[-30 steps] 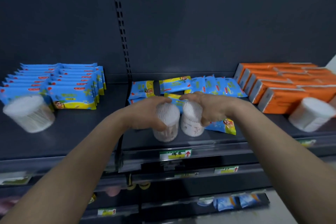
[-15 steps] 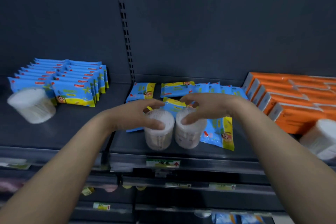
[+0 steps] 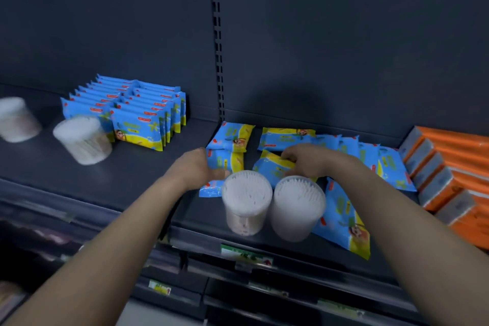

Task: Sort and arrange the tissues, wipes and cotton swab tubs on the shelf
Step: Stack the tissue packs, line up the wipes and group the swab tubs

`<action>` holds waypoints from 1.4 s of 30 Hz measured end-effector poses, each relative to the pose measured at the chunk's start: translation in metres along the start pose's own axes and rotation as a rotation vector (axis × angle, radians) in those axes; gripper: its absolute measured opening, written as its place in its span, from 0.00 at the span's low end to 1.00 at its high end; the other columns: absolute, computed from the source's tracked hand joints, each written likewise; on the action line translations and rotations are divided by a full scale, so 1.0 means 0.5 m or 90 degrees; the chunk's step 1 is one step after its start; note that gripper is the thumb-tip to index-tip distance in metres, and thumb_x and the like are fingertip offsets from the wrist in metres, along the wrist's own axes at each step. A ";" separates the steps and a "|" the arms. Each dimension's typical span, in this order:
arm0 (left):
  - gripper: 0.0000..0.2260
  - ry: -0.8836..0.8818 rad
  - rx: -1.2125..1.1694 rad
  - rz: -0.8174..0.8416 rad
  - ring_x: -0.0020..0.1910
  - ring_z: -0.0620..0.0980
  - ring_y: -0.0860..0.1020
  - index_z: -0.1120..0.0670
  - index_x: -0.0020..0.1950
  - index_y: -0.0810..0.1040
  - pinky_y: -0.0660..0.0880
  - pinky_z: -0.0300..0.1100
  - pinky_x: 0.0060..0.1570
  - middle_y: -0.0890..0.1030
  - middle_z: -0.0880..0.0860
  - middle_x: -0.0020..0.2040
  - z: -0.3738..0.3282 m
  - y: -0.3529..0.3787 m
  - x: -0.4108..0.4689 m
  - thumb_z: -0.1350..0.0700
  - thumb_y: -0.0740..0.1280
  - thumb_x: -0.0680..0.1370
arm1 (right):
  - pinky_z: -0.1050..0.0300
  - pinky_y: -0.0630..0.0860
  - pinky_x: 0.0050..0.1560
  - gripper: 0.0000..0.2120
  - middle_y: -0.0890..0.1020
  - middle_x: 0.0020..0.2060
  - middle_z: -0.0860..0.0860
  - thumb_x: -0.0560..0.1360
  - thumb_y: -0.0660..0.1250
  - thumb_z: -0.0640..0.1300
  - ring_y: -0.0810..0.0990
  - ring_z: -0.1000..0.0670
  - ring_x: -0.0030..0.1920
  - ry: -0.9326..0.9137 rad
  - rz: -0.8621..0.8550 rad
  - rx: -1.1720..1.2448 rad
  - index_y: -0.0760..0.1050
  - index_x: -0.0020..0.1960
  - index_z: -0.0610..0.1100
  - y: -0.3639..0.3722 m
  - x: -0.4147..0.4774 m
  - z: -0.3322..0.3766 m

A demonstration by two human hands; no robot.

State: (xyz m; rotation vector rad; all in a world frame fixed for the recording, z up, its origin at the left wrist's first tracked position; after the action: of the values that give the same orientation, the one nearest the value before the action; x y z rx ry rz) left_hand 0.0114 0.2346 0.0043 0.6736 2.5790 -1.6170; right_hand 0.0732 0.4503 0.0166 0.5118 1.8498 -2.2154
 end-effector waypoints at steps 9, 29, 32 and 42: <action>0.25 -0.049 -0.117 0.197 0.28 0.47 0.73 0.61 0.57 0.74 0.69 0.37 0.25 0.77 0.51 0.33 -0.007 0.024 0.068 0.51 0.77 0.66 | 0.54 0.71 0.41 0.16 0.76 0.41 0.49 0.67 0.75 0.49 0.76 0.47 0.42 0.067 0.010 0.069 0.73 0.48 0.42 -0.005 0.033 0.000; 0.07 0.011 0.000 0.031 0.36 0.47 0.74 0.57 0.45 0.78 0.67 0.39 0.32 0.78 0.53 0.40 0.087 -0.181 0.018 0.55 0.72 0.71 | 0.56 0.72 0.39 0.10 0.74 0.35 0.49 0.73 0.69 0.40 0.74 0.52 0.35 -0.121 -0.311 0.482 0.72 0.49 0.36 -0.211 0.034 0.166; 0.05 0.030 -0.103 -0.059 0.38 0.52 0.77 0.58 0.44 0.79 0.75 0.45 0.41 0.80 0.56 0.41 0.126 -0.233 0.002 0.59 0.72 0.71 | 0.54 0.72 0.39 0.08 0.74 0.36 0.46 0.70 0.70 0.38 0.74 0.50 0.36 -0.133 -0.333 0.473 0.71 0.45 0.40 -0.236 0.044 0.220; 0.08 0.073 -0.361 -0.339 0.37 0.52 0.77 0.53 0.40 0.74 0.73 0.44 0.39 0.80 0.53 0.40 0.333 -0.426 -0.002 0.63 0.70 0.72 | 0.66 0.77 0.35 0.14 0.80 0.39 0.52 0.70 0.68 0.31 0.79 0.57 0.35 -0.165 -0.330 0.519 0.77 0.53 0.43 -0.268 0.117 0.415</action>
State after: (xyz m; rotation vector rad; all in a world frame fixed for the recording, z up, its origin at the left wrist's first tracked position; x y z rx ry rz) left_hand -0.1006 0.0122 0.1094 0.0361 3.2616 -0.8182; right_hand -0.0578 0.2760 0.1464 -0.1866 0.9545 -3.1654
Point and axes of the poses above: each hand's wrist, its own x-axis towards the middle knuckle, its own y-axis out of the palm, z = x × y, the point moved 6 cm from there along x, towards the middle knuckle
